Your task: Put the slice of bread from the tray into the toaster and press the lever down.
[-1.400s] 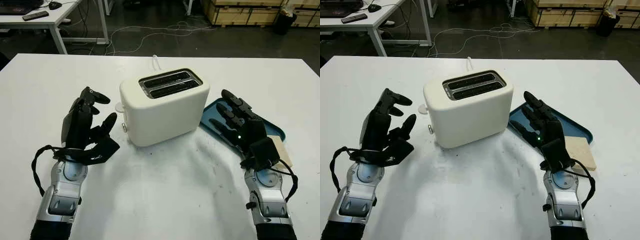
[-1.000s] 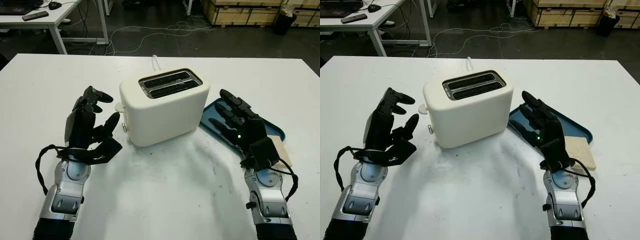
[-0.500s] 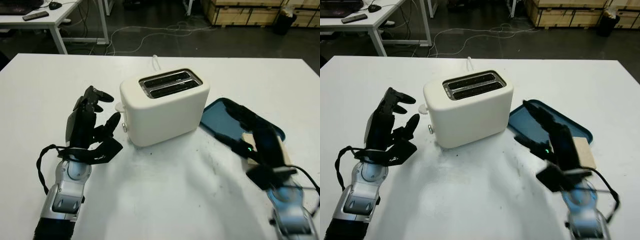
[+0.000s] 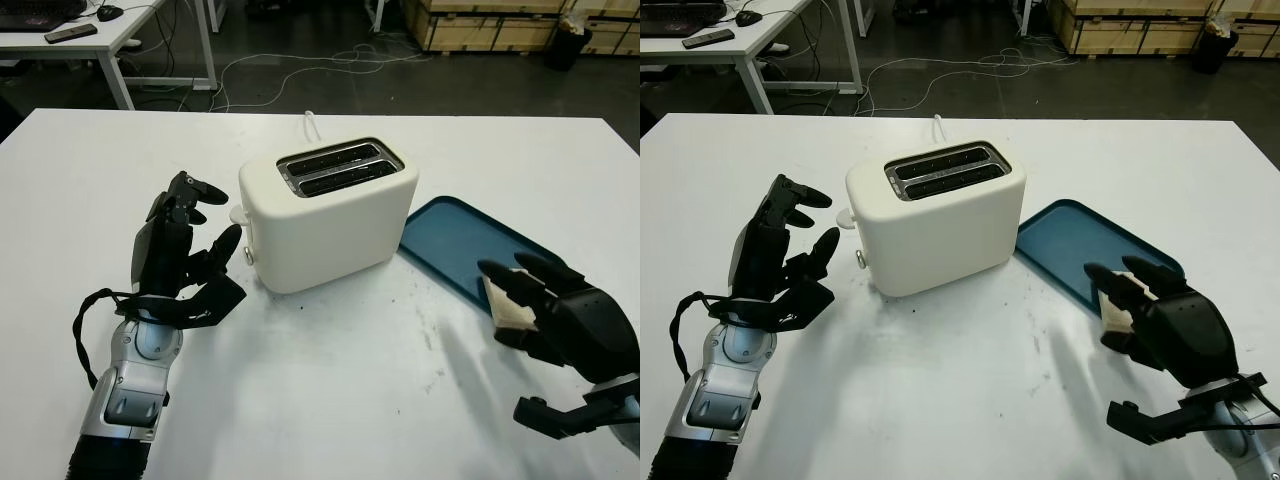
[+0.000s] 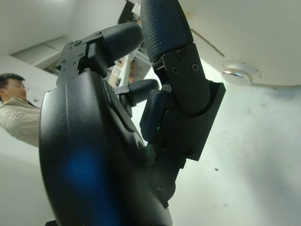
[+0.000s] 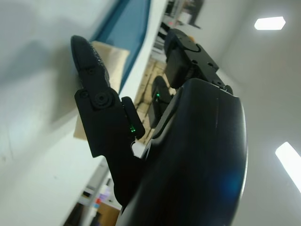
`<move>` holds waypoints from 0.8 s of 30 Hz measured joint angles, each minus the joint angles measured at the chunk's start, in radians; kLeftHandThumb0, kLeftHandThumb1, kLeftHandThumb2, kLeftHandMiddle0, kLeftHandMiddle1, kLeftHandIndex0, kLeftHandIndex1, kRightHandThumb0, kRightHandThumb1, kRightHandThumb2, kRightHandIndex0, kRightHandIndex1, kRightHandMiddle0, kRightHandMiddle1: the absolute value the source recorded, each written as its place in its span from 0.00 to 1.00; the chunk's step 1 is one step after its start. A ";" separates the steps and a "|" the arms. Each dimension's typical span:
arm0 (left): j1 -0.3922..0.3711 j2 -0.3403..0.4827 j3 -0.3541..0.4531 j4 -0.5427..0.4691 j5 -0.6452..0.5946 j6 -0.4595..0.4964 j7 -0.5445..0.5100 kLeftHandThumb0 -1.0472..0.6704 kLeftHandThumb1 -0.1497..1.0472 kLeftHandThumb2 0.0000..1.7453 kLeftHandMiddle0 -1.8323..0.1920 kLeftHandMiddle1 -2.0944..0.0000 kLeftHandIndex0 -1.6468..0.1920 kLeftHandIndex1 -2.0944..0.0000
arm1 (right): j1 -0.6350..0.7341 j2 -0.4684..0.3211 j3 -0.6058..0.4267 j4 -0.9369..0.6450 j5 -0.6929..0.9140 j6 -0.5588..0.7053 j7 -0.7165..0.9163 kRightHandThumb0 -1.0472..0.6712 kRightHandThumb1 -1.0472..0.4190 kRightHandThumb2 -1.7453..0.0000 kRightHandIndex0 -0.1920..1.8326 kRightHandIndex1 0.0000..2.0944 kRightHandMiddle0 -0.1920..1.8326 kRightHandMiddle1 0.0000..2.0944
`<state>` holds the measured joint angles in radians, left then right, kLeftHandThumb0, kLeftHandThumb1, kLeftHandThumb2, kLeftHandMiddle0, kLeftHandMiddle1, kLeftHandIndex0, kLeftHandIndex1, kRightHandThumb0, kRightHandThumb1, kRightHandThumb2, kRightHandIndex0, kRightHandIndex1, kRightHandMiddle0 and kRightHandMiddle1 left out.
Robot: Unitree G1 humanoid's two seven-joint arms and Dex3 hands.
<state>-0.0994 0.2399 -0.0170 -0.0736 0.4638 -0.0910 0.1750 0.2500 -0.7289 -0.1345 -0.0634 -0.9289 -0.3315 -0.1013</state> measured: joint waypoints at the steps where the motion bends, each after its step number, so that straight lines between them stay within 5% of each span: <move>1: 0.000 0.000 0.000 0.000 0.000 0.000 0.000 0.05 0.89 0.44 0.88 0.17 0.90 0.25 | 0.001 0.000 0.008 -0.013 -0.015 0.021 0.007 0.27 0.19 1.00 0.20 0.00 0.21 0.00; 14: 0.000 0.000 0.001 0.008 -0.005 -0.002 0.000 0.05 0.89 0.44 0.87 0.17 0.90 0.24 | -0.003 -0.015 0.071 -0.040 -0.103 0.183 0.099 0.24 0.17 1.00 0.16 0.00 0.17 0.00; 24: 0.000 0.000 -0.001 0.008 -0.005 -0.001 -0.002 0.05 0.89 0.43 0.86 0.17 0.90 0.24 | -0.050 0.008 0.129 0.086 -0.114 0.308 -0.067 0.37 0.15 1.00 0.25 0.03 0.24 0.02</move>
<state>-0.0997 0.2402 -0.0180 -0.0659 0.4585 -0.0915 0.1735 0.1999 -0.7208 -0.0059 0.0224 -1.0424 -0.0238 -0.1679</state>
